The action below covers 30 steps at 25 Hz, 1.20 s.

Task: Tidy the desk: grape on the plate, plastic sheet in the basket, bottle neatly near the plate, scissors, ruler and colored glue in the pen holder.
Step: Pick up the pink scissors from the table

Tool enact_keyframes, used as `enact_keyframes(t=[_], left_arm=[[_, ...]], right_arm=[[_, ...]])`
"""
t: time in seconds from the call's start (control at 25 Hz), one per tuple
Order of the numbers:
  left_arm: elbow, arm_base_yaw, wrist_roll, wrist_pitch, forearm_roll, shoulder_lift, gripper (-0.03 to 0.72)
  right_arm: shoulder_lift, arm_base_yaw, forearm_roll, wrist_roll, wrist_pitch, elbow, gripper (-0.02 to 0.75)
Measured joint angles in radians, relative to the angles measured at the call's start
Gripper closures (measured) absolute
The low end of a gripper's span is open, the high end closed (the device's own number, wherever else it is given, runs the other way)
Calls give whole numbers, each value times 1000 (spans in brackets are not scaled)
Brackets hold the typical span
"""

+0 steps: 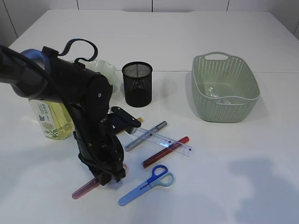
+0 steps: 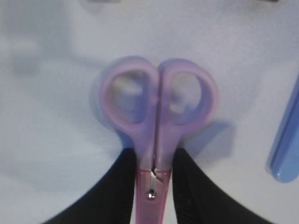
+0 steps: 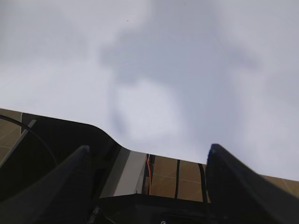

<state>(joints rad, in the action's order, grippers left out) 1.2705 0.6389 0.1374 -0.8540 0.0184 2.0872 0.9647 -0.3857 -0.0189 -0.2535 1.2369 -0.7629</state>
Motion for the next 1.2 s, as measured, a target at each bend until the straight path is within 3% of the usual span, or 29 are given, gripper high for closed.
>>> enact_keyframes(t=[1.2], left_arm=[[0, 0, -4, -5, 20, 0, 498]], right_arm=[[0, 0, 0, 0, 0, 0, 155]])
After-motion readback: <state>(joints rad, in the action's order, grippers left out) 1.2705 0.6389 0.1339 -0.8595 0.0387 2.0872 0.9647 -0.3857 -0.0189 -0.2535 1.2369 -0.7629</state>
